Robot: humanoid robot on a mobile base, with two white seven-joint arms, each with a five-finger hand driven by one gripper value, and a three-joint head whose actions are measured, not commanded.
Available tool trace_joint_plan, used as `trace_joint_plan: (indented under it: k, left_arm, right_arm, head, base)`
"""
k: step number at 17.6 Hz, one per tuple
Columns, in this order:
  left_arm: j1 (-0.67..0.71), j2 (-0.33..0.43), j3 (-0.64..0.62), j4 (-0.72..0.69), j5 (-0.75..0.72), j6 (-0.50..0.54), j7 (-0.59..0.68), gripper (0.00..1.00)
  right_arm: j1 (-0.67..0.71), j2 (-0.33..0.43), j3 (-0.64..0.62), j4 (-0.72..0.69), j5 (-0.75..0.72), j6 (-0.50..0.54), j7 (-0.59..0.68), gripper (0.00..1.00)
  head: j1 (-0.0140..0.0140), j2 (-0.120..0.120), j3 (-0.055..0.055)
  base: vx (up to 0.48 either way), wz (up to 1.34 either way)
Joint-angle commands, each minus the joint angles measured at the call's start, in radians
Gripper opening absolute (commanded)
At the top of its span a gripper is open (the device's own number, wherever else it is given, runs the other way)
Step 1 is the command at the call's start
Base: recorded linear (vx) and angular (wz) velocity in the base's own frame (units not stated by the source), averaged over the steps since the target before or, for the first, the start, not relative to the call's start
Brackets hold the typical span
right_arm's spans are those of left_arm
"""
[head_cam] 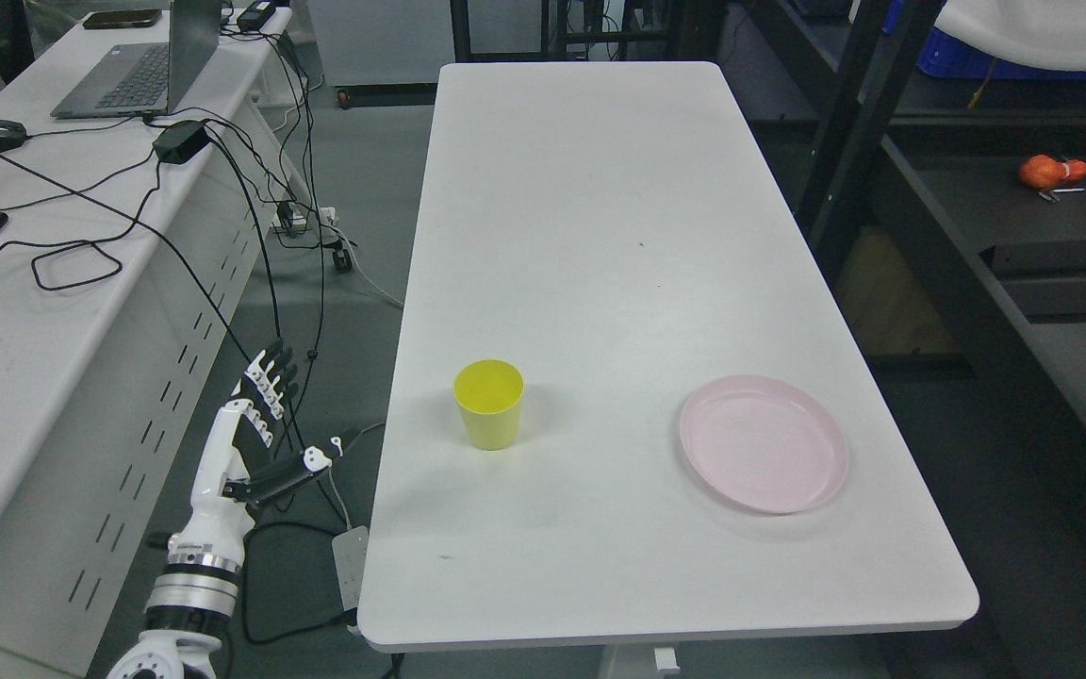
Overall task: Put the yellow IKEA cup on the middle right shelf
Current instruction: 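Raise the left hand from beside the table toward the yellow cup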
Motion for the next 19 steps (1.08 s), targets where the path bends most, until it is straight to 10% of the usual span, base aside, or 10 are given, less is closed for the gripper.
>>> trace_joint_plan:
  k: [1,19]
  left_arm:
    - [0.015,0.017,0.027,0.014,0.000,-0.003,-0.001,0.99]
    - [-0.320,0.017,-0.091,0.518,0.230,-0.064,-0.050,0.99]
  right_arm:
    - [0.014,-0.017,0.017,0.000,-0.025,0.001,0.001,0.99]
    - [0.014,-0.017,0.017,0.000,-0.025,0.001,0.001,0.99]
  head:
    - [0.0000,0.000,0.000]
    - [0.0000,0.000,0.000]
  base:
    - [-0.015,0.00]
    - [-0.001,0.00]
